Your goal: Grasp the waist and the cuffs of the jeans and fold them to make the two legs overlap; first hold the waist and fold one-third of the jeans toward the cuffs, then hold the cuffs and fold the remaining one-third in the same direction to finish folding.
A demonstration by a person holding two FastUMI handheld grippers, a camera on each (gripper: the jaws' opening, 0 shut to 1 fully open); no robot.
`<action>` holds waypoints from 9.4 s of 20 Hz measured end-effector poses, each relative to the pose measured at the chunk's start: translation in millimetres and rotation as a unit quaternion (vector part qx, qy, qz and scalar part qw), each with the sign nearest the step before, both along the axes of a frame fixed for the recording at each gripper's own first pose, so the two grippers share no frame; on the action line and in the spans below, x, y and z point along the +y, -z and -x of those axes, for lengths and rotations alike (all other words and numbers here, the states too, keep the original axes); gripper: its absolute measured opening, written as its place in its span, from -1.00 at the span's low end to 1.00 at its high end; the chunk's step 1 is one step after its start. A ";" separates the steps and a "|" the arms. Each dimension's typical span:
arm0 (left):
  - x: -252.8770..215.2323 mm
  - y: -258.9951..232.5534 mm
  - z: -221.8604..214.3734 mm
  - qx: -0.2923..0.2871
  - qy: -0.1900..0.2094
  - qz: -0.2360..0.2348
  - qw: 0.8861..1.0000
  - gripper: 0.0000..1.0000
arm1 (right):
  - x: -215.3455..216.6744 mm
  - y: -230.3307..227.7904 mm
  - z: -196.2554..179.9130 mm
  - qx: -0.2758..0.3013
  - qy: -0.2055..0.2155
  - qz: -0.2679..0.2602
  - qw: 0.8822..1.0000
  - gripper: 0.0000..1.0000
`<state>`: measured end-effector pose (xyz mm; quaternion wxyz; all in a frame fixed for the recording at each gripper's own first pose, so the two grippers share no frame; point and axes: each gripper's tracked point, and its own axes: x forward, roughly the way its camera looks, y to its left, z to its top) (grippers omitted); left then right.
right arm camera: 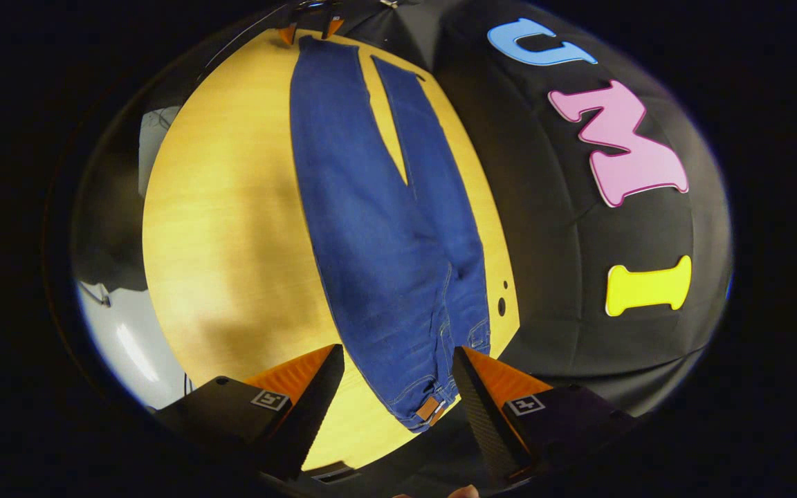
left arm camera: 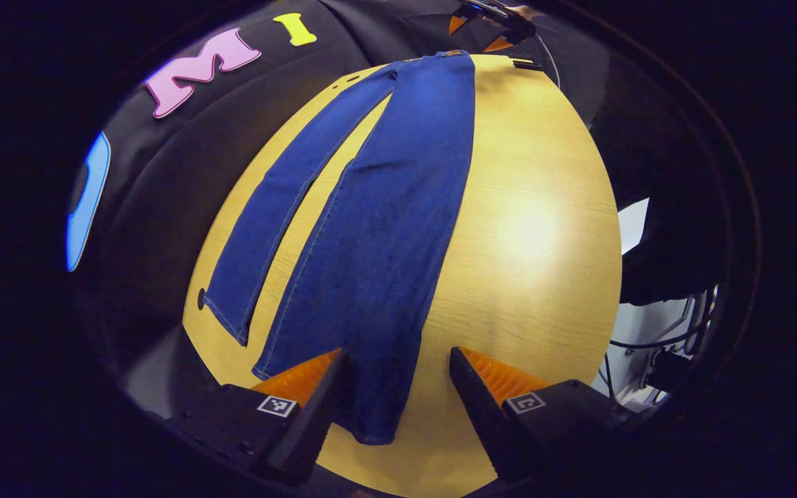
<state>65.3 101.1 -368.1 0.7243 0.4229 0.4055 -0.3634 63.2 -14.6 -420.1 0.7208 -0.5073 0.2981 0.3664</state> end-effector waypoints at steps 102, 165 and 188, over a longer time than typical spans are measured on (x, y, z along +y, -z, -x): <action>-101.2 -240.9 -242.0 -0.235 -0.300 0.310 0.871 0.92 | -100.8 -6.5 -248.7 -0.032 0.505 -0.304 0.807 0.70; 144.8 -37.8 -226.9 0.002 -0.655 0.310 0.689 0.92 | -447.5 -64.0 18.4 0.260 0.409 -0.616 0.621 0.69; 88.1 -22.4 -254.7 0.103 -0.597 0.284 0.743 -0.75 | -496.8 -35.0 50.4 0.277 0.459 -0.583 0.610 0.69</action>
